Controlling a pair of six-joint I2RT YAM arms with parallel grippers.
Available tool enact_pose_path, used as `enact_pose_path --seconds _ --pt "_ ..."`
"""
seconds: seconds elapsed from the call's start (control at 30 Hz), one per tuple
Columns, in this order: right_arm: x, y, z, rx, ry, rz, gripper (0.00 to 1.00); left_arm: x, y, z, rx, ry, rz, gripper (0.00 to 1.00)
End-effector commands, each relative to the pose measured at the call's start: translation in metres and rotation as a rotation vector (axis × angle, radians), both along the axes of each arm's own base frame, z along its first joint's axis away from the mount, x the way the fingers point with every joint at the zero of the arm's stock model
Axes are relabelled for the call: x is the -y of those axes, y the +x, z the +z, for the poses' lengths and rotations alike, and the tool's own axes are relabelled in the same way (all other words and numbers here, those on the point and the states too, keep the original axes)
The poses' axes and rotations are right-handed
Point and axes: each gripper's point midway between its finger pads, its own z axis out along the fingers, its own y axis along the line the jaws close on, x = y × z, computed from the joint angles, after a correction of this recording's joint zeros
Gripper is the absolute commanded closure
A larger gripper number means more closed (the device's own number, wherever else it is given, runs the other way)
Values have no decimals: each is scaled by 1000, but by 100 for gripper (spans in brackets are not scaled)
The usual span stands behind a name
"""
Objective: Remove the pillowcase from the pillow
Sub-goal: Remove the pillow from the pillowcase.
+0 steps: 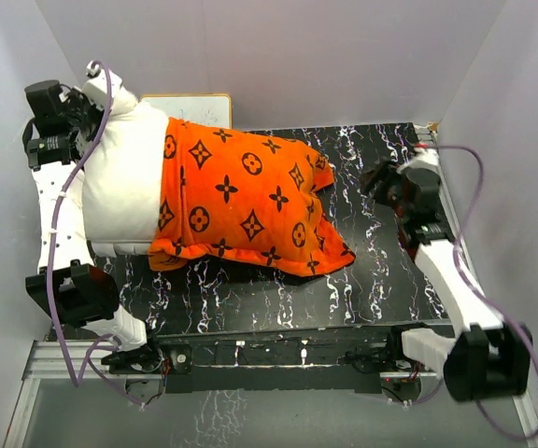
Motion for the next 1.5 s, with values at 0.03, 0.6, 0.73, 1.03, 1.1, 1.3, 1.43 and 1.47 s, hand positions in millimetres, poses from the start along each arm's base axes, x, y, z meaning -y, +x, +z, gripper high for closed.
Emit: enact_pose_path --seconds 0.03,0.6,0.73,1.03,1.1,1.3,1.43,1.47 --pt "-77 49 6 92 -112 331 33 42 -10 82 170 -115 -87 100" --pt "-78 164 -104 -115 -504 462 3 61 -10 81 151 -51 -207 100" --pt "-91 184 -132 -147 -474 520 2 59 -3 73 142 -26 -213 100" --pt "-146 201 -158 -77 -396 718 3 52 16 52 122 15 -220 100" --pt "-152 200 -161 -72 -391 733 7 52 20 48 116 12 -221 100" --pt "-138 202 -161 -103 -341 657 51 54 21 49 120 10 -229 100" --pt "-93 205 -149 -168 -206 430 92 55 12 66 154 32 -230 100" --pt "-83 201 -145 -171 -160 388 92 54 9 72 163 43 -227 100"
